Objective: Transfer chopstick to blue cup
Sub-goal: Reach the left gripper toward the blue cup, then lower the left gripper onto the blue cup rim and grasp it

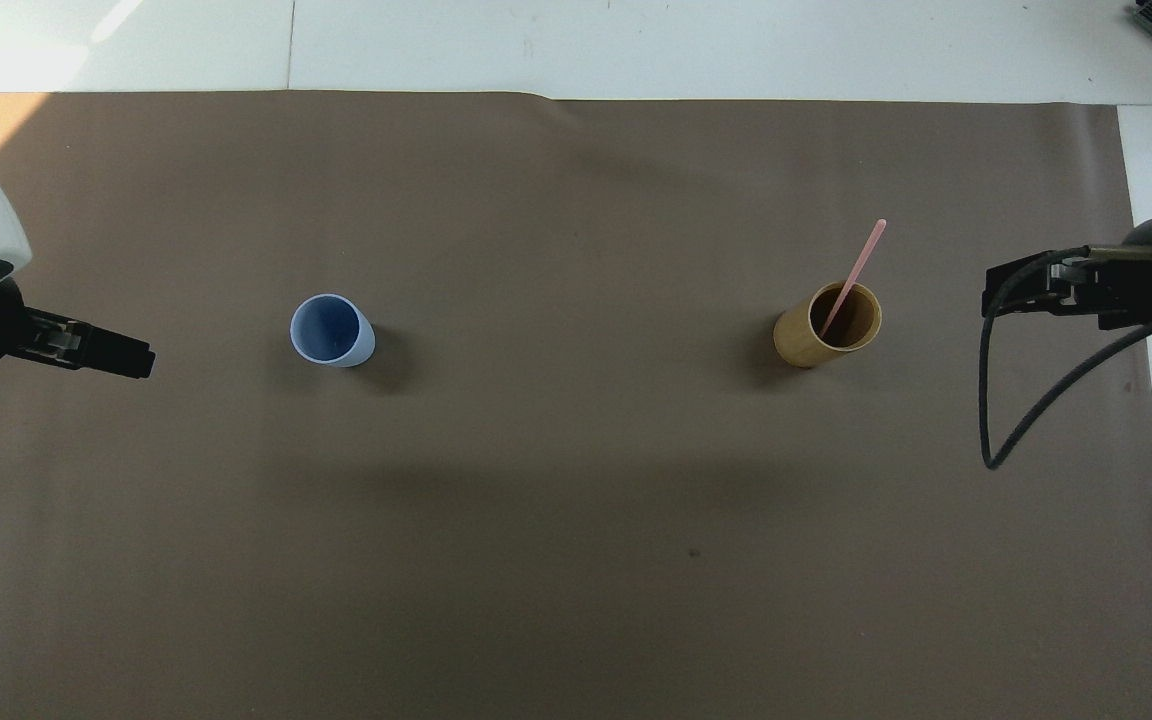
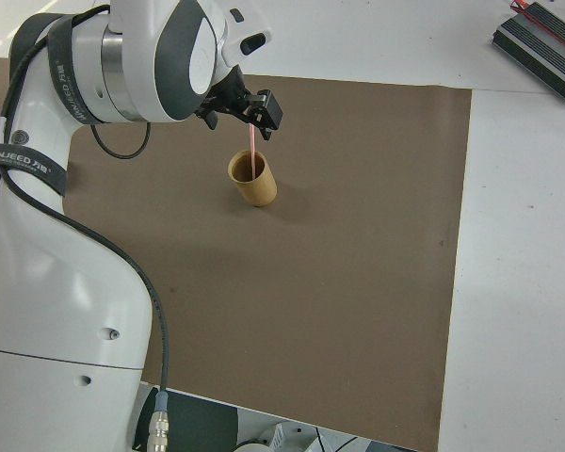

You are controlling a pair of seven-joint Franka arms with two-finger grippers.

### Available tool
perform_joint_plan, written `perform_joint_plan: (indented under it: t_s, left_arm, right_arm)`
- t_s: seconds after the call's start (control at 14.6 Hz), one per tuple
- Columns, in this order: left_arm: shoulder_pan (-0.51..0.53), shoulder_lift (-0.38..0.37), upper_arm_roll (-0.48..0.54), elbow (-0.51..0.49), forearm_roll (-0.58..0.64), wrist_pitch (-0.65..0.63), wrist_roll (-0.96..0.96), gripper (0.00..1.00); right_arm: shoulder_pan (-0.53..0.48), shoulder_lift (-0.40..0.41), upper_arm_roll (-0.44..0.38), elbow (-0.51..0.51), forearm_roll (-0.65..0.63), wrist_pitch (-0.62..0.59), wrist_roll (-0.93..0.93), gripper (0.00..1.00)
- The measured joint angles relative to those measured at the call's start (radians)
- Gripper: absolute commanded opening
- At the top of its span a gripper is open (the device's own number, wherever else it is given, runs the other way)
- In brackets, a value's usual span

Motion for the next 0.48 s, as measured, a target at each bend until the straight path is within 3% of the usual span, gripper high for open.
perform_joint_plan:
  t_s: [0.48]
  left_arm:
    - [-0.045,0.02,-0.002,-0.142,0.0,0.202,-0.086,1.0]
  right_arm:
    - [0.0,0.0,0.0,-0.007,0.0,0.034,0.0,1.0]
